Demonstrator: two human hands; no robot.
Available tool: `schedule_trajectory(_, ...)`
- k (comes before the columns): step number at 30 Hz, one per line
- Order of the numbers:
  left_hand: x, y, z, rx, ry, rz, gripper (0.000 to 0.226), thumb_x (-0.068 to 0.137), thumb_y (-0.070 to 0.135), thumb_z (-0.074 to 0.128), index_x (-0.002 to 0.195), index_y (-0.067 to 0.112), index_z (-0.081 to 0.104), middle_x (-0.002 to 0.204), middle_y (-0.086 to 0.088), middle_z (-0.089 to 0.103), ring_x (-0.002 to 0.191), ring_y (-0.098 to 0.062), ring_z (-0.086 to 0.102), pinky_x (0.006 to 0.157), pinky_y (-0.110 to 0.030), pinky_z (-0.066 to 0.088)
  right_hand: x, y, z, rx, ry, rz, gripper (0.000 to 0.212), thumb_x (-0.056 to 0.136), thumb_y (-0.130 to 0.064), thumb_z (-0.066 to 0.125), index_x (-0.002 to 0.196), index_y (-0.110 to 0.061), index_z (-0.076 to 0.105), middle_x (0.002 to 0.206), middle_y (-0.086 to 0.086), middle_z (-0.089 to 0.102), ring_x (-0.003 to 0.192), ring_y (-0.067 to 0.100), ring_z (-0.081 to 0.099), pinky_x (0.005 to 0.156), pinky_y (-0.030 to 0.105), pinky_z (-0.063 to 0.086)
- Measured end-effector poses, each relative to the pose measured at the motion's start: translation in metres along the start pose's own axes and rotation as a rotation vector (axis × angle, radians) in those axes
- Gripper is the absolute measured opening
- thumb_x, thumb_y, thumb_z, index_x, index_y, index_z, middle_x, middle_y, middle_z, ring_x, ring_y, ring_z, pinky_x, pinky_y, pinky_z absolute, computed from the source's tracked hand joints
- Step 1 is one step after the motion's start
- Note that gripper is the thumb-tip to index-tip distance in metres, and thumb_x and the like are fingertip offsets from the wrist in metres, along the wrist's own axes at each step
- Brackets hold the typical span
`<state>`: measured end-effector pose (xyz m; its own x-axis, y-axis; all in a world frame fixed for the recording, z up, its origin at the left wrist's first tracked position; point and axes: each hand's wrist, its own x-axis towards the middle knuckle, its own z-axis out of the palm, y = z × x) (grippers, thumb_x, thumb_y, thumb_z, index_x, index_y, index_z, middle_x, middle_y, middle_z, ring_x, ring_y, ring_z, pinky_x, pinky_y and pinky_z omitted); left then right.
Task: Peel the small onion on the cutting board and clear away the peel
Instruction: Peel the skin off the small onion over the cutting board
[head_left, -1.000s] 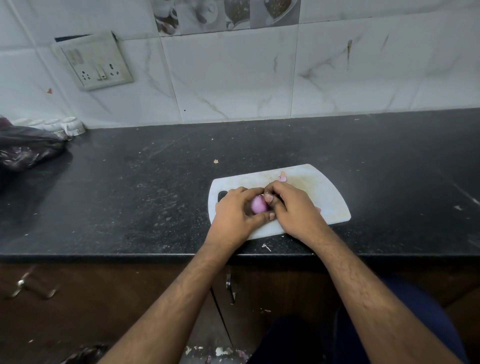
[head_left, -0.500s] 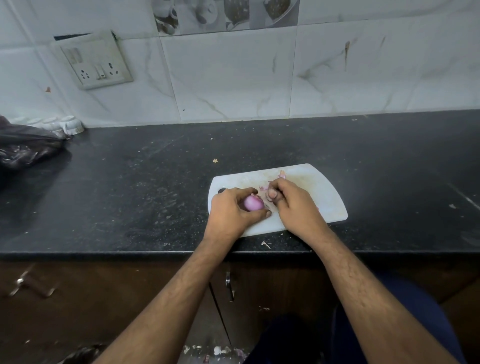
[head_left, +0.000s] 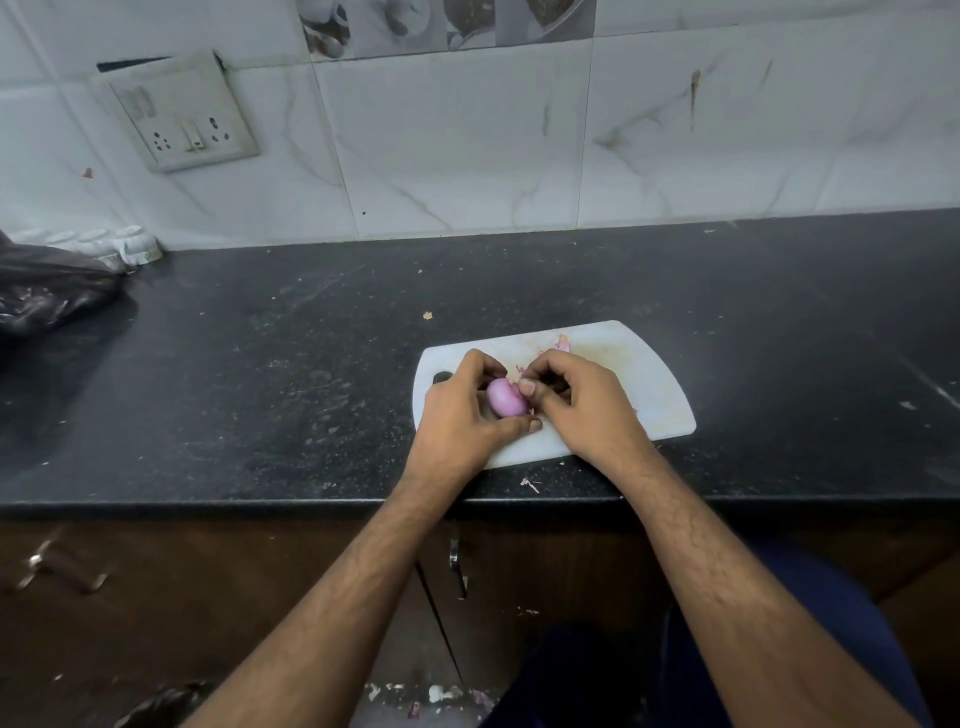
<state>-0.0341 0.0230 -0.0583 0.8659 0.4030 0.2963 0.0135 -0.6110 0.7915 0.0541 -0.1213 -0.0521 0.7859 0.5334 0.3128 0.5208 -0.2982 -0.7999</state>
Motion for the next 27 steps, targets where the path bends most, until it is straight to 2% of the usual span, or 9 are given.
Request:
schedule_trajectory(2, 0.0005, -0.0021, 0.0009, -0.002, -0.007, 0.014, 0.051, 0.066, 0.029, 0.097, 0.099, 0.019, 0.059, 0.090, 0.005, 0.072, 0.086, -0.015, 0.068, 0.073, -0.024, 0.054, 0.0023, 0.0007, 0.0021, -0.029, -0.005, 0.022, 0.005, 0.096, -0.027, 0.069, 0.091, -0.027, 0.068, 0.088, -0.011, 0.073, 0.085, 0.009, 0.067, 0.085, 0.033, 0.054)
schedule_trajectory(4, 0.0010, -0.0043, 0.0011, -0.004, 0.000, 0.023, 0.047, 0.068, 0.028, 0.096, 0.093, 0.018, 0.059, 0.084, 0.004, 0.071, 0.077, -0.014, 0.063, 0.064, -0.017, 0.048, 0.0033, 0.0001, 0.0056, -0.136, -0.051, 0.034, 0.007, 0.100, -0.033, 0.060, 0.098, -0.029, 0.065, 0.091, -0.013, 0.070, 0.089, 0.012, 0.065, 0.084, 0.039, 0.052)
schedule_trajectory(7, 0.0020, -0.0053, 0.0012, -0.030, -0.006, 0.024, 0.043, 0.068, 0.024, 0.096, 0.091, 0.015, 0.061, 0.082, 0.005, 0.070, 0.073, -0.008, 0.057, 0.064, -0.012, 0.044, 0.0043, -0.0008, 0.0084, -0.232, -0.101, 0.048, 0.015, 0.105, -0.035, 0.049, 0.103, -0.026, 0.060, 0.094, -0.011, 0.061, 0.090, 0.017, 0.061, 0.079, 0.039, 0.048)
schedule_trajectory(10, 0.0026, -0.0042, 0.0017, -0.059, -0.025, 0.006, 0.043, 0.067, 0.021, 0.097, 0.091, 0.011, 0.062, 0.083, 0.006, 0.071, 0.072, -0.005, 0.058, 0.065, -0.012, 0.046, 0.0045, 0.0015, 0.0074, -0.194, -0.113, -0.023, 0.012, 0.105, -0.028, 0.048, 0.094, -0.026, 0.053, 0.093, -0.010, 0.058, 0.087, 0.015, 0.056, 0.075, 0.036, 0.043)
schedule_trajectory(15, 0.0037, -0.0035, 0.0016, -0.083, -0.047, -0.018, 0.044, 0.066, 0.022, 0.099, 0.087, 0.011, 0.062, 0.088, -0.002, 0.076, 0.076, -0.008, 0.062, 0.072, -0.027, 0.055, 0.0035, 0.0029, 0.0039, -0.148, -0.108, -0.095, 0.018, 0.103, -0.015, 0.051, 0.088, -0.025, 0.052, 0.084, -0.014, 0.057, 0.080, 0.008, 0.051, 0.072, 0.032, 0.038)
schedule_trajectory(18, 0.0042, 0.0010, 0.0005, -0.063, -0.035, -0.041, 0.043, 0.067, 0.027, 0.098, 0.087, 0.013, 0.062, 0.088, -0.003, 0.077, 0.076, -0.010, 0.063, 0.072, -0.028, 0.055, -0.0009, 0.0008, 0.0006, 0.074, -0.127, -0.101, 0.017, 0.105, -0.014, 0.050, 0.090, -0.019, 0.057, 0.080, -0.014, 0.060, 0.077, 0.004, 0.054, 0.072, 0.025, 0.043)
schedule_trajectory(21, 0.0050, 0.0039, -0.0005, -0.045, -0.014, -0.049, 0.043, 0.067, 0.027, 0.098, 0.087, 0.014, 0.062, 0.086, 0.002, 0.076, 0.074, -0.009, 0.064, 0.065, -0.016, 0.051, 0.0006, 0.0013, -0.0002, 0.237, -0.019, -0.021, 0.015, 0.106, -0.019, 0.053, 0.095, -0.016, 0.063, 0.090, -0.003, 0.071, 0.089, 0.015, 0.066, 0.084, 0.027, 0.050)
schedule_trajectory(24, 0.0029, 0.0038, 0.0006, -0.028, -0.013, -0.039, 0.044, 0.067, 0.027, 0.098, 0.089, 0.016, 0.061, 0.086, 0.005, 0.076, 0.078, -0.013, 0.069, 0.068, -0.019, 0.055, 0.0025, 0.0015, 0.0023, 0.061, 0.095, 0.044, 0.013, 0.104, -0.015, 0.055, 0.101, -0.013, 0.068, 0.098, -0.008, 0.070, 0.098, 0.012, 0.065, 0.084, 0.017, 0.045)
schedule_trajectory(27, 0.0024, 0.0033, -0.0002, -0.034, -0.021, -0.039, 0.045, 0.067, 0.027, 0.098, 0.092, 0.017, 0.061, 0.088, 0.006, 0.076, 0.086, -0.015, 0.072, 0.074, -0.022, 0.058, 0.0003, -0.0001, 0.0087, -0.124, 0.082, 0.022, 0.024, 0.099, -0.002, 0.054, 0.112, -0.014, 0.069, 0.108, -0.006, 0.069, 0.106, 0.011, 0.062, 0.096, 0.022, 0.047)
